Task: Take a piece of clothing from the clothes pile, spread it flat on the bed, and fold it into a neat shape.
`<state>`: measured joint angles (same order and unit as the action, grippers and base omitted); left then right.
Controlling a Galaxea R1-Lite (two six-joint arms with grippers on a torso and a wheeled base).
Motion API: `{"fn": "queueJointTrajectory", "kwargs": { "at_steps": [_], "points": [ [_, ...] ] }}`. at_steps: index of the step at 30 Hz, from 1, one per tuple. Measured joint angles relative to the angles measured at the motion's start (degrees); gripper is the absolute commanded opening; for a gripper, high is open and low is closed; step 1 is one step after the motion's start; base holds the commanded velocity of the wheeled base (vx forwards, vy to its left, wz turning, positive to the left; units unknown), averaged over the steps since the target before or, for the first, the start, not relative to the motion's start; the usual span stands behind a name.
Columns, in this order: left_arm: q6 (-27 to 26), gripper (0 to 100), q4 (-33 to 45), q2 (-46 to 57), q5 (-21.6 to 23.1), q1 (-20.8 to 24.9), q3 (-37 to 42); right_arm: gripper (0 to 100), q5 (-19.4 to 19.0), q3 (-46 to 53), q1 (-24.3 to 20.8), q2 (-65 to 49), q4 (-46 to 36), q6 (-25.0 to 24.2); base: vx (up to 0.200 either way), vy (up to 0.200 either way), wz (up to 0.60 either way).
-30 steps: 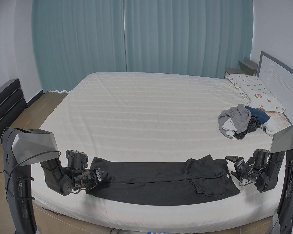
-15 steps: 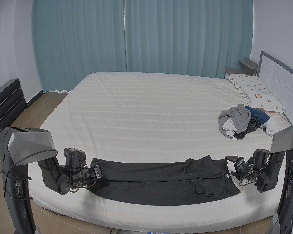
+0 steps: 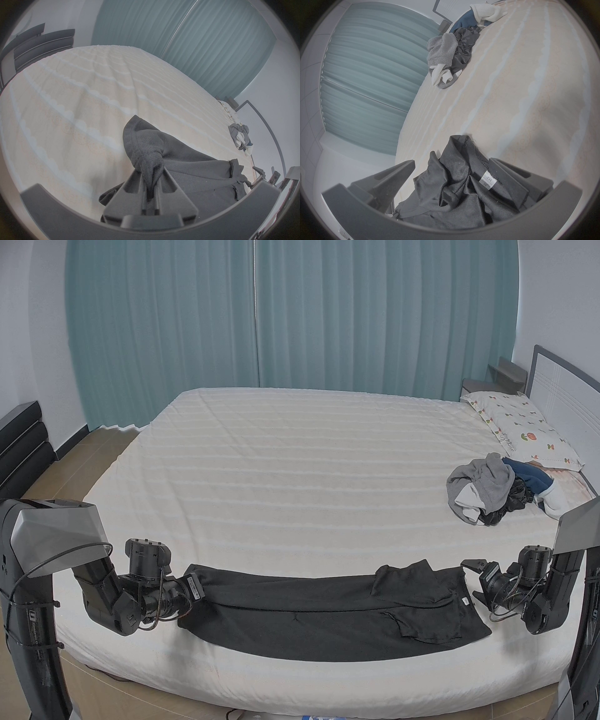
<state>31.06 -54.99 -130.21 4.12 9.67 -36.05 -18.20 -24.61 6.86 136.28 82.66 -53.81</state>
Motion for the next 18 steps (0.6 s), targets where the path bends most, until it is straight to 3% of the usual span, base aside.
{"fn": "queueJointTrajectory", "kwargs": {
  "at_steps": [12, 18],
  "points": [
    [1.6, 0, 0.0, 0.0, 0.0, -0.1, -0.9, 100, -0.9, -2.5, 3.0, -0.1, 0.1, -0.6, -0.017, 0.0, 0.0],
    [6.0, 0, 0.0, 0.3, -0.1, 0.2, -2.0, 100, -0.9, -2.8, 3.1, 0.5, 1.0, -0.6, 0.0, 0.0, 0.0]
  ]
}}
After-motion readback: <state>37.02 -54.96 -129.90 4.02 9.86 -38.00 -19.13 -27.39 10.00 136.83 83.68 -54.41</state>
